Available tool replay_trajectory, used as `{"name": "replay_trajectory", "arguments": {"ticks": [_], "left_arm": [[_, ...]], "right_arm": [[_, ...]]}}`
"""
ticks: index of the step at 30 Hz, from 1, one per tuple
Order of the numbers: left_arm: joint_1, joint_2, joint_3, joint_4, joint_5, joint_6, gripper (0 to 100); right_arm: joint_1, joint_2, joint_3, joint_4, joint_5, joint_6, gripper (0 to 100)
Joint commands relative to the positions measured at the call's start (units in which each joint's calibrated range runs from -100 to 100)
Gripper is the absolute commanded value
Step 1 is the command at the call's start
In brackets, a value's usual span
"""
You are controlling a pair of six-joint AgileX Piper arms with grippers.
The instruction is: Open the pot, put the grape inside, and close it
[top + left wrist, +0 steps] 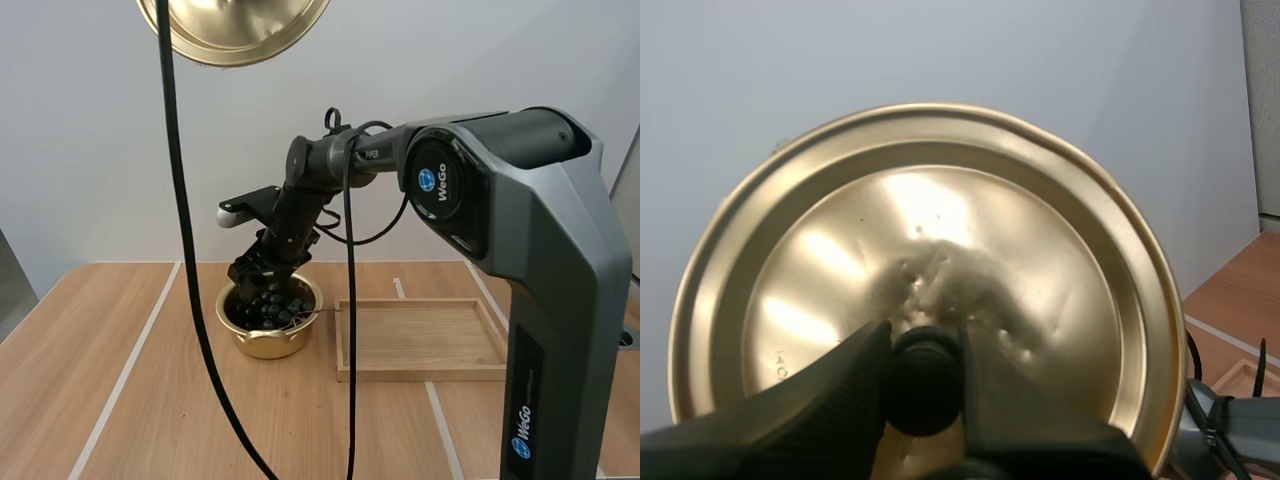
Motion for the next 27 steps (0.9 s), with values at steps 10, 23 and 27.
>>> {"name": "replay_trajectory", "arguments": {"ticks": [10, 23, 27], "left_arm": [[-0.11, -0.74, -0.45, -0.16, -2.49, -0.95, 0], [-0.11, -0.74, -0.45, -0.16, -2.49, -2.97, 0], [-0.11, -0.62, -0.45, -0.16, -2.49, -3.18, 0]], "right_arm": [[0.00, -11.96, -0.22, -1.26, 1.01, 0.53, 100], [-4.16, -23.26, -0.07, -10.74, 14.20, 7.37, 100], [-8.43, -26.36, 2.42, -11.21, 14.73, 7.37, 100]]}}
